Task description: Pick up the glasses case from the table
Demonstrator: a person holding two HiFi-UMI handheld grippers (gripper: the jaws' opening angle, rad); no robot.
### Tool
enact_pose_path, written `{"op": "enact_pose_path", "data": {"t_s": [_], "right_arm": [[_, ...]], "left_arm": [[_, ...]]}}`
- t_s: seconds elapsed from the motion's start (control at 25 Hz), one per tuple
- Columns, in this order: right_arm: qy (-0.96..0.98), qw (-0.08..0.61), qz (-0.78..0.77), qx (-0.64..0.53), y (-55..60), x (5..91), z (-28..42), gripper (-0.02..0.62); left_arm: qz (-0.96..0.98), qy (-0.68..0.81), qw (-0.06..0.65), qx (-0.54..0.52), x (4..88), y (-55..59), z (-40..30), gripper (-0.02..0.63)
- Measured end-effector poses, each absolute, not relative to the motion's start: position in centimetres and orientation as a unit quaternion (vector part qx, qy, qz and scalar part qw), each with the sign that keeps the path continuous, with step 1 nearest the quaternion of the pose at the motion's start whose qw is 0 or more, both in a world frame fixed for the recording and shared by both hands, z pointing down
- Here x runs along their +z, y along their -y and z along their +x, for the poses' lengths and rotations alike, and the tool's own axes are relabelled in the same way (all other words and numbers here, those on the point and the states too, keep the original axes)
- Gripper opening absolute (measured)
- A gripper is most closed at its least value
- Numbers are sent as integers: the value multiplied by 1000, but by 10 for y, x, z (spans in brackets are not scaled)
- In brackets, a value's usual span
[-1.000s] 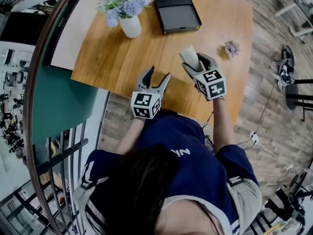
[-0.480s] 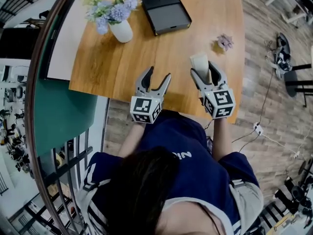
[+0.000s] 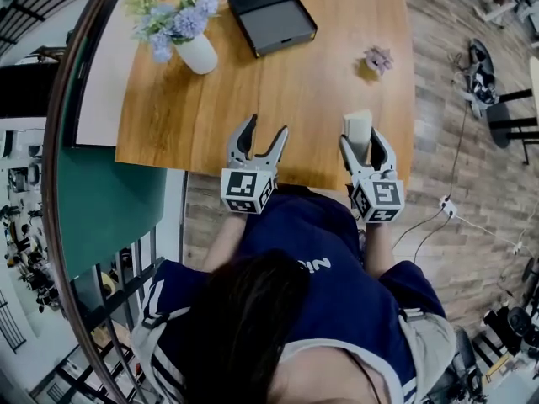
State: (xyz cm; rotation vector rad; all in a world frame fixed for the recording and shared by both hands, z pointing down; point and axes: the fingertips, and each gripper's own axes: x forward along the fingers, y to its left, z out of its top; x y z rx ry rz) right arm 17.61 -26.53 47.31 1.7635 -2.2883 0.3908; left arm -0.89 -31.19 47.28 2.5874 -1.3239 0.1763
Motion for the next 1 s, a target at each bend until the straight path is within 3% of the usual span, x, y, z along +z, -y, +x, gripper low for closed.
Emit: {"op": "enact_pose_path", "data": {"t_s": [0.52, 0.72, 0.84, 1.0], "right_arm": [[784, 135, 595, 114, 276, 473, 167, 301], [790, 141, 586, 112, 280, 476, 158, 301], [792, 142, 583, 112, 282, 478, 154, 301], [794, 142, 580, 110, 284, 478, 151, 299]], "left_arm": [[891, 435, 99, 85, 474, 316, 2, 270], [897, 419, 98, 102, 479, 315, 5, 69], [901, 409, 96, 107, 481, 314, 6, 7], [909, 391, 102, 102, 479, 311, 11, 3]]}}
